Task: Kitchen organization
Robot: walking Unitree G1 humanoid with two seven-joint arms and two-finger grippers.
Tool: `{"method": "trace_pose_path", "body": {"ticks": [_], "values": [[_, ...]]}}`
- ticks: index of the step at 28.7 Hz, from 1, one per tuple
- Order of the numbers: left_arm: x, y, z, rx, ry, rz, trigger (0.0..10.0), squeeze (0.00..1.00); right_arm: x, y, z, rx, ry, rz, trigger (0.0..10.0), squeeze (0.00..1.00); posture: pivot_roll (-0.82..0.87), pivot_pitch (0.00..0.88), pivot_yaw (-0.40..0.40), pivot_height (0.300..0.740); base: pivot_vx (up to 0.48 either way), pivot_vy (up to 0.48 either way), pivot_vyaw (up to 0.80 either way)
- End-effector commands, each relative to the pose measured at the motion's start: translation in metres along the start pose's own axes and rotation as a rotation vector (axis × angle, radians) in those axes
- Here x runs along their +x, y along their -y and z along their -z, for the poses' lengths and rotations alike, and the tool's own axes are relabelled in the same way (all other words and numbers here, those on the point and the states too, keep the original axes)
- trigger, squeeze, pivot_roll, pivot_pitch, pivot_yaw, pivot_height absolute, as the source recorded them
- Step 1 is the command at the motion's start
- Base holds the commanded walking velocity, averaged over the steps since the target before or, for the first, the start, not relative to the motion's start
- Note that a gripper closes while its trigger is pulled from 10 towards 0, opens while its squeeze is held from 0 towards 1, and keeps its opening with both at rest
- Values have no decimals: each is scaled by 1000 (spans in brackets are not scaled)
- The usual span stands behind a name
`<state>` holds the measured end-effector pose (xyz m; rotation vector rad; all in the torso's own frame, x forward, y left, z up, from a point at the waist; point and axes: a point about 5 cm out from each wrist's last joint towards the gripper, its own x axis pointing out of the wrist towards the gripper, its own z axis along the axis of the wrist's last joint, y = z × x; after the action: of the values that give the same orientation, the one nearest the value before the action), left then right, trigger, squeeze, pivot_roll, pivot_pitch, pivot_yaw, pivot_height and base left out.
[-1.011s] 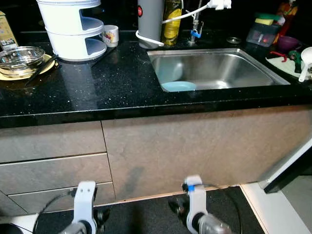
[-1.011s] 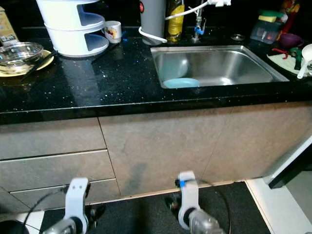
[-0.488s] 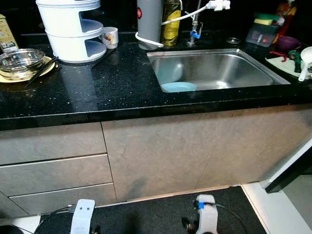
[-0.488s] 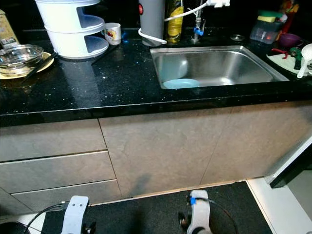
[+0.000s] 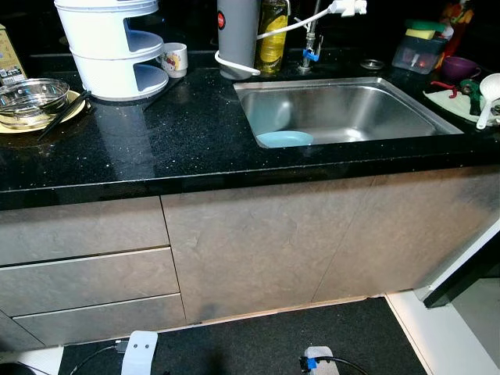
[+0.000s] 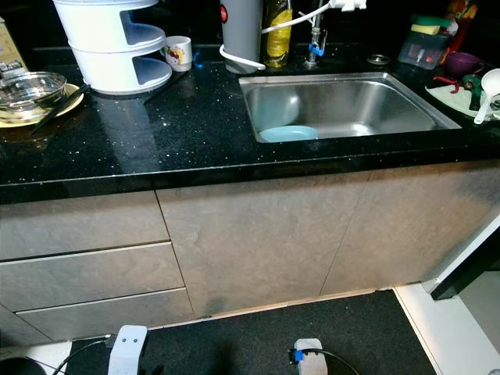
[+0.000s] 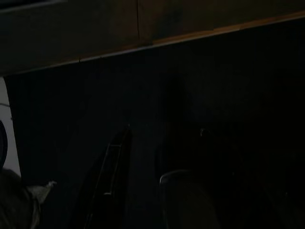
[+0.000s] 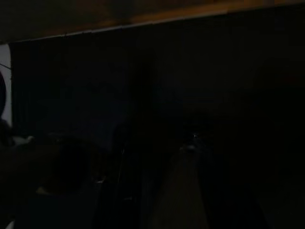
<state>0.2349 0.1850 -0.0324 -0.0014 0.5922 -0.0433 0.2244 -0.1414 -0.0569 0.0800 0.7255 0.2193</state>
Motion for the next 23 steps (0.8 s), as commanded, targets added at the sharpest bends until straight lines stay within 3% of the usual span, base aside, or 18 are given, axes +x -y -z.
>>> {"method": "trace_pose_path", "body": {"ticks": [1,2,3,6,11,15,16,18,20,23], "values": [[-1,0,6,-5,-17,5,10000,0,0,-1,5,-42,-22,3,10000,0,37,220,-9,740,0,0,0],[-1,0,6,-5,-17,5,10000,0,0,-1,5,-42,-22,3,10000,0,37,220,-9,740,0,0,0],[1,3,1,5,4,30,10000,0,2,4,-5,-136,-7,49,10000,0,43,229,7,740,0,0,0],[2,4,0,11,12,42,10000,0,2,7,-8,-161,3,70,10000,0,43,229,7,740,0,0,0],[2,7,-3,48,34,66,10000,0,3,16,-18,-293,25,114,10000,0,69,240,-9,740,0,0,0],[1,10,-1,23,49,56,10000,0,2,17,-13,-294,-2,96,10000,0,71,236,-20,740,0,0,0],[1,11,-1,15,52,61,10000,0,2,22,-15,-237,-27,98,10000,51,63,236,-26,740,0,0,0],[0,15,0,18,54,76,10000,0,2,27,-19,-218,-52,91,10000,514,71,238,-30,740,0,0,0],[0,19,4,13,39,85,10000,0,3,24,-20,-278,-22,110,10000,545,89,242,-33,740,0,0,0],[0,22,5,23,40,98,10000,0,4,18,-20,-292,2,129,10000,518,95,244,-35,740,0,0,0]]}}
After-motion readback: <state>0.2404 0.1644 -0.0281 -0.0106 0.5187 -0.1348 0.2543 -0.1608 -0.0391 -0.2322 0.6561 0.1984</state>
